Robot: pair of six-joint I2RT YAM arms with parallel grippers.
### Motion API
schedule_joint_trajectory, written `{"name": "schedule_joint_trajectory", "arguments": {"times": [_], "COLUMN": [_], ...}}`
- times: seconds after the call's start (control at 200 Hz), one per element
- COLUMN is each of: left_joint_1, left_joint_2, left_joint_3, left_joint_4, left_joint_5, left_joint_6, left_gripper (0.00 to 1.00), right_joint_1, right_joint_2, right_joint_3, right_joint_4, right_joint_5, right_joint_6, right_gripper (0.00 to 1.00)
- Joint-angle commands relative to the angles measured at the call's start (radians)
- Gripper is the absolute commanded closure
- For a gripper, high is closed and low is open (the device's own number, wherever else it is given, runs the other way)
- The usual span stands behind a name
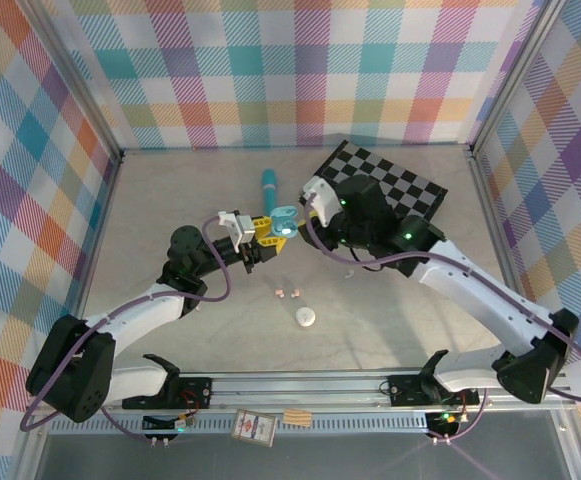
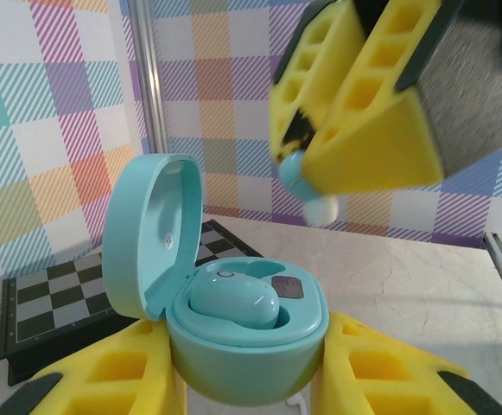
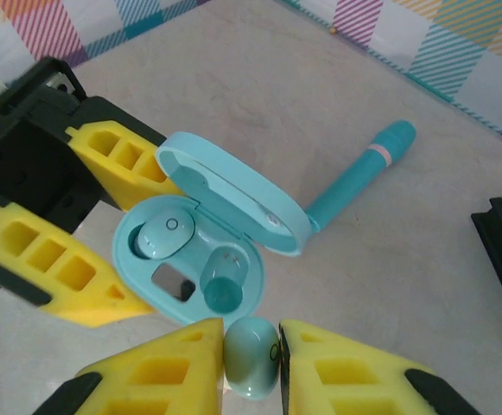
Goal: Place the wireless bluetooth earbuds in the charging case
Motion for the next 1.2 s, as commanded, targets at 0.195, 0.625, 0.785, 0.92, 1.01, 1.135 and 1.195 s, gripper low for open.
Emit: {"name": "schedule_joint_trajectory", "arguments": {"times": [0.195, 0.625, 0.785, 0.92, 1.01, 1.135, 1.195], "left_joint_1": [-0.014, -0.016, -0.016, -0.016, -0.016, -0.016, -0.016], "left_joint_2": [0.000, 0.019, 0.014, 0.015, 0.015, 0.019, 0.019], "left_joint_3": [0.027, 0.041, 0.041, 0.040, 0.044, 0.048, 0.048], "left_joint_4": [0.015, 0.059, 0.061, 0.067, 0.072, 0.079, 0.080], "left_joint_5": [0.024, 0.033, 0.026, 0.022, 0.019, 0.024, 0.024], "left_joint_6": [0.017, -0.011, -0.011, -0.014, -0.014, -0.020, -0.024], "left_gripper": [0.72, 0.72, 0.72, 0.72, 0.72, 0.72, 0.72], "right_joint_1": [0.018, 0.018, 0.019, 0.019, 0.018, 0.019, 0.017], "right_joint_2": [0.077, 0.073, 0.077, 0.077, 0.079, 0.081, 0.081], "right_joint_3": [0.090, 0.061, 0.048, 0.041, 0.033, 0.027, 0.023], "right_joint_4": [0.035, 0.039, 0.038, 0.034, 0.034, 0.035, 0.039], "right_joint_5": [0.021, -0.009, -0.009, -0.018, -0.015, -0.015, -0.014], "right_joint_6": [-0.115, -0.114, -0.120, -0.115, -0.115, -0.115, -0.114], "right_gripper": [0.76, 0.76, 0.76, 0.76, 0.76, 0.76, 0.76]}}
